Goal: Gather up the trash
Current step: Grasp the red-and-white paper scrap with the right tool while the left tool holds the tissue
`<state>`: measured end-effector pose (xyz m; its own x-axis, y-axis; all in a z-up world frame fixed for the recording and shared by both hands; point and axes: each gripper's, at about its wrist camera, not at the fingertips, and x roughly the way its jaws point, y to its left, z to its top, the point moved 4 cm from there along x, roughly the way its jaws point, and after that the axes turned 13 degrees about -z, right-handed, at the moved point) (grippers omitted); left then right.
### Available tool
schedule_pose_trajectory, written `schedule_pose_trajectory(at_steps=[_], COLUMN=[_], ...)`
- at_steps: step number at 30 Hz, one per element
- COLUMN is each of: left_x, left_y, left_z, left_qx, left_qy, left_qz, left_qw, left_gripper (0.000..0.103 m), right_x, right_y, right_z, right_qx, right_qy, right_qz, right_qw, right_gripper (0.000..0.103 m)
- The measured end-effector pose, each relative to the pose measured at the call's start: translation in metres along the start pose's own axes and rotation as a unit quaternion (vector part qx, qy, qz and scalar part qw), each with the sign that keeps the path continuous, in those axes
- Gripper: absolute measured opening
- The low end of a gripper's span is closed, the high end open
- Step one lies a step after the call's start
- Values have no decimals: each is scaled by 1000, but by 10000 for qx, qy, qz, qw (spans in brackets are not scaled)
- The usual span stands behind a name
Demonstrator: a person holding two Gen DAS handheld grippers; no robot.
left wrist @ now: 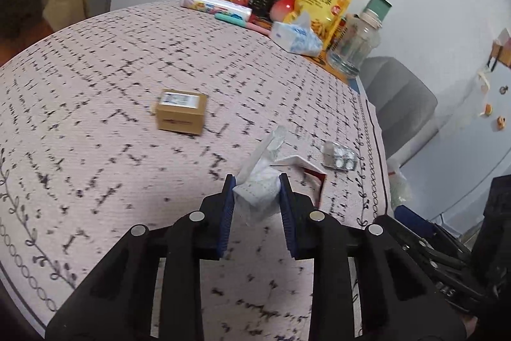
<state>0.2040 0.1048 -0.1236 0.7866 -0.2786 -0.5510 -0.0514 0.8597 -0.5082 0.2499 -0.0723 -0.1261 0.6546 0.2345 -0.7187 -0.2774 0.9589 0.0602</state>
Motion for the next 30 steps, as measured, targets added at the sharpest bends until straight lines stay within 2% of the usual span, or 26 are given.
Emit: schedule_pose_trajectory(at_steps=[13, 21, 24, 26, 27, 28, 30], left_x=[-21, -27, -29, -32, -34, -35, -37], left_y=[32, 41, 40, 38, 38, 38, 39], left_z=[4, 1, -1, -1, -1, -2, -3], left_qx=[-287, -394, -403, -340, -328, -334, -350], left_qy=[-193, -225, -235, -264, -273, -278, -286], left_qz=[135, 172, 160, 170, 173, 174, 179], left_qw=[9993, 9988, 9988, 9989, 9989, 9989, 9988], left_gripper=[27, 27, 27, 27, 27, 27, 27], right_x=[29, 34, 47, 54, 57, 58, 54], right_y=[33, 66, 71, 72, 72, 73, 73], right_z=[26, 17, 15, 14, 13, 12, 12], right_qx=[-234, -685, -821, -838, -869, -908, -976], right_qy=[220, 294, 356, 442, 531, 541, 504], right_qz=[-170, 23, -193, -194, -169, -187, -157], right_qw=[9993, 9972, 9958, 9953, 9947, 9942, 9938], right_gripper=[58, 58, 53, 39, 21, 13, 4])
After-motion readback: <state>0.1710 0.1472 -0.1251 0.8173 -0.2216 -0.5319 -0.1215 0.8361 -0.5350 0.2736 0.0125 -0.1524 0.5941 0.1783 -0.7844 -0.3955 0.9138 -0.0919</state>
